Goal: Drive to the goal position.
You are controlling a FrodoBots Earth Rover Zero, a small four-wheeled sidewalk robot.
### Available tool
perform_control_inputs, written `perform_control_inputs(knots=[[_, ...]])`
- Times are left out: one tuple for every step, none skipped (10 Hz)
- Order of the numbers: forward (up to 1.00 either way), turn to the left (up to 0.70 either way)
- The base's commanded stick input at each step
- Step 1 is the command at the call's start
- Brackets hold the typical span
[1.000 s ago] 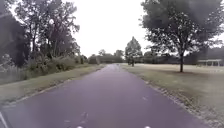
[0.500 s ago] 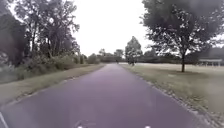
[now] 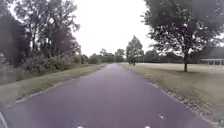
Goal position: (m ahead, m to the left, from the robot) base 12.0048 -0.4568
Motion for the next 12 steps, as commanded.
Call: perform_control_inputs(knots=[[0.7,0.0],[0.7,0.0],[0.7,0.0],[0.7,0.0],[0.7,0.0],[0.7,0.0],[0.7,0.0],[0.7,0.0],[0.7,0.0],[0.7,0.0],[0.7,0.0],[0.7,0.0]])
